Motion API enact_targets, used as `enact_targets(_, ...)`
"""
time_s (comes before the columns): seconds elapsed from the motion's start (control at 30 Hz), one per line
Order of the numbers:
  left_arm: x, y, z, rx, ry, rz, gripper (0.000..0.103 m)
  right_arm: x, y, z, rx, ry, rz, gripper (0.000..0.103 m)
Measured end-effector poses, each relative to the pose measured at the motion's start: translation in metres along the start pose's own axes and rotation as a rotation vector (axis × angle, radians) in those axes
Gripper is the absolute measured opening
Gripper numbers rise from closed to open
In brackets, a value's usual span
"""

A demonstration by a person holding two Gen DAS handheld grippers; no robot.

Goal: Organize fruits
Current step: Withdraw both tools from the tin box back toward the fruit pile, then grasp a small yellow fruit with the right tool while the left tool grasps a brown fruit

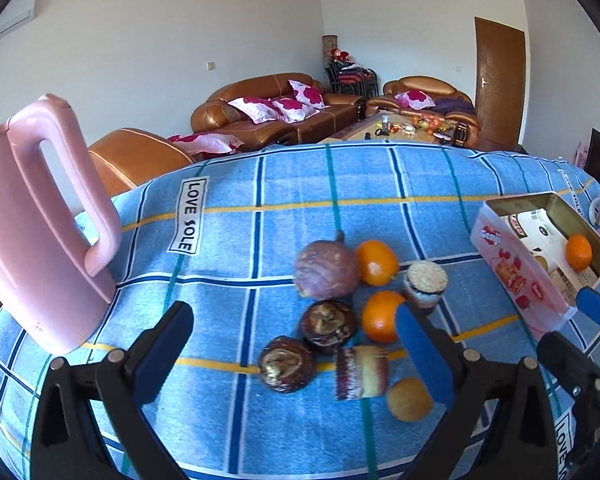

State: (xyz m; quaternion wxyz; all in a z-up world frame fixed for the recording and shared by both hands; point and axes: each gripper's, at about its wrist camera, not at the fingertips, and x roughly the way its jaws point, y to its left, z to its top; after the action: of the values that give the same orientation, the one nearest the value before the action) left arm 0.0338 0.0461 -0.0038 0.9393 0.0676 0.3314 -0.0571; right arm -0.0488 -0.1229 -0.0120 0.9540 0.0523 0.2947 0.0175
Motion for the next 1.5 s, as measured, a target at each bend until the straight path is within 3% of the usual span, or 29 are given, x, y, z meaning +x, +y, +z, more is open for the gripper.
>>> enact_targets(0.3,0.010,0.054,0.001,-0.047,0.055,0.006,0.103,0.028,0.055,-0.007,-0.098,0.143,0.140,0.081)
enact_targets(0.33,0.011,0.058,0.000,-0.046,0.060,0.008,0.103,0.031,0.061,-0.007,-0.113,0.156,0.151,0.079)
enact_targets(0.4,0.013,0.065,0.000,-0.046,0.070,0.011,0.103,0.038,0.075,-0.007,-0.146,0.178,0.166,0.065)
enact_targets(0.6,0.016,0.078,-0.002,-0.024,0.092,0.001,0.103,0.062,0.091,-0.010,-0.167,0.284,0.183,0.060)
enact_targets(0.67,0.015,0.078,-0.002,-0.010,0.093,-0.013,0.103,0.066,0.091,-0.011,-0.165,0.307,0.184,0.053)
enact_targets(0.87,0.012,0.067,-0.006,0.035,0.105,-0.150,0.101,0.065,0.079,-0.009,-0.134,0.302,0.184,0.028)
enact_targets(1.07,0.013,0.043,-0.010,0.107,0.125,-0.201,0.094,0.062,0.046,0.004,-0.016,0.223,0.106,0.028)
enact_targets(1.33,0.033,0.027,-0.018,0.137,0.182,-0.149,0.089,0.064,0.033,0.008,0.037,0.232,0.107,0.028)
enact_targets(1.5,0.045,0.031,-0.018,0.078,0.209,-0.129,0.082,0.061,0.034,0.008,0.035,0.219,0.107,0.028)
